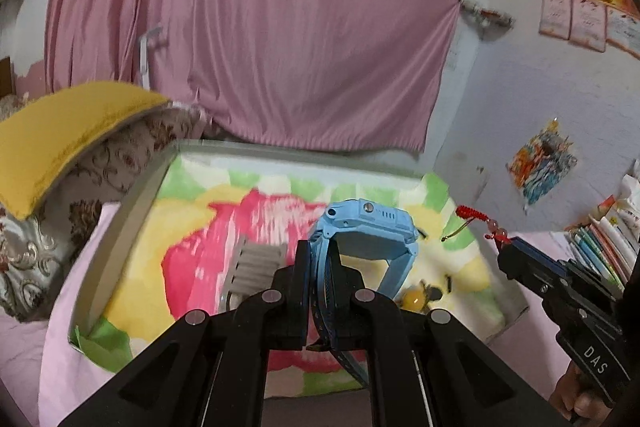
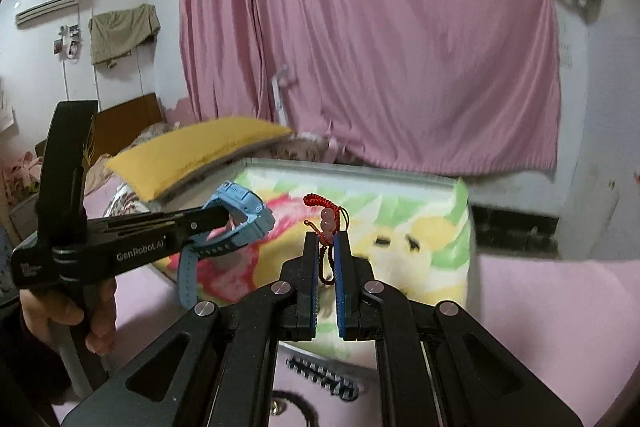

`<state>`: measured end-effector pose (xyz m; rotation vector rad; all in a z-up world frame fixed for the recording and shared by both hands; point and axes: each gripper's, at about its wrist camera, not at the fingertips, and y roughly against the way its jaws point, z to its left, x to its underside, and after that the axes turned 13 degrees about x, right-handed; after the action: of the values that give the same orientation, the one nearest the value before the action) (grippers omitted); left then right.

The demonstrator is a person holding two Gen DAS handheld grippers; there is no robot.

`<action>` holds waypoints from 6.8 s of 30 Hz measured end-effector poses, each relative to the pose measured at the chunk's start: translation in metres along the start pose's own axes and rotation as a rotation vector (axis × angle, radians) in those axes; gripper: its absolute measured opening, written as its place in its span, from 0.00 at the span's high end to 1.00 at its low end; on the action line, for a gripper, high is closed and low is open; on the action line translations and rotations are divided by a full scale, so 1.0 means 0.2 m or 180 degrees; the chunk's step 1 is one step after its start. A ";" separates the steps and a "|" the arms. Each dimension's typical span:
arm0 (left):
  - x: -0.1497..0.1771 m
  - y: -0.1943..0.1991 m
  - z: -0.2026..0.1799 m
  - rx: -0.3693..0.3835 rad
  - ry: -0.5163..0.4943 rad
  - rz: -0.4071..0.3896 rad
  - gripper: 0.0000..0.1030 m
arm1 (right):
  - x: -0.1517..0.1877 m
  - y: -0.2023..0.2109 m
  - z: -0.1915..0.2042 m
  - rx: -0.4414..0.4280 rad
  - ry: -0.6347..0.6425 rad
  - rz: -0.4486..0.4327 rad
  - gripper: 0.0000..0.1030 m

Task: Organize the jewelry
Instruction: 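Lift both held items into the tray and open both tools, then grasp the white hair clip with the left tool while the right tool grasps the black hair tie, then carry both held items into the tray and open both tools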

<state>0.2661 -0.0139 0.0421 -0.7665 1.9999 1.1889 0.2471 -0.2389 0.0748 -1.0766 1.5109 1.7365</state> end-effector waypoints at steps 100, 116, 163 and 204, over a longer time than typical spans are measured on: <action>0.64 0.42 -0.26 0.0369 -0.0796 0.0991 0.65 | 0.35 0.13 -0.01 -0.0158 0.0513 0.1221 0.67; 0.56 0.34 -0.27 0.0332 -0.0648 0.1022 0.86 | 0.32 0.09 0.03 -0.0206 0.0849 0.1131 0.84; 0.03 0.19 -0.04 -0.0097 -0.0294 -0.0508 0.86 | -0.03 0.06 0.07 0.0112 -0.0054 -0.0261 0.96; 0.07 0.13 0.04 -0.0108 -0.0108 -0.0173 0.56 | 0.07 -0.22 0.04 -0.0056 -0.0050 0.0591 0.95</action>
<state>0.2405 0.0021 0.0412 -0.8074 1.9237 1.1993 0.2753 -0.2243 0.0412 -0.9545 1.6328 1.8811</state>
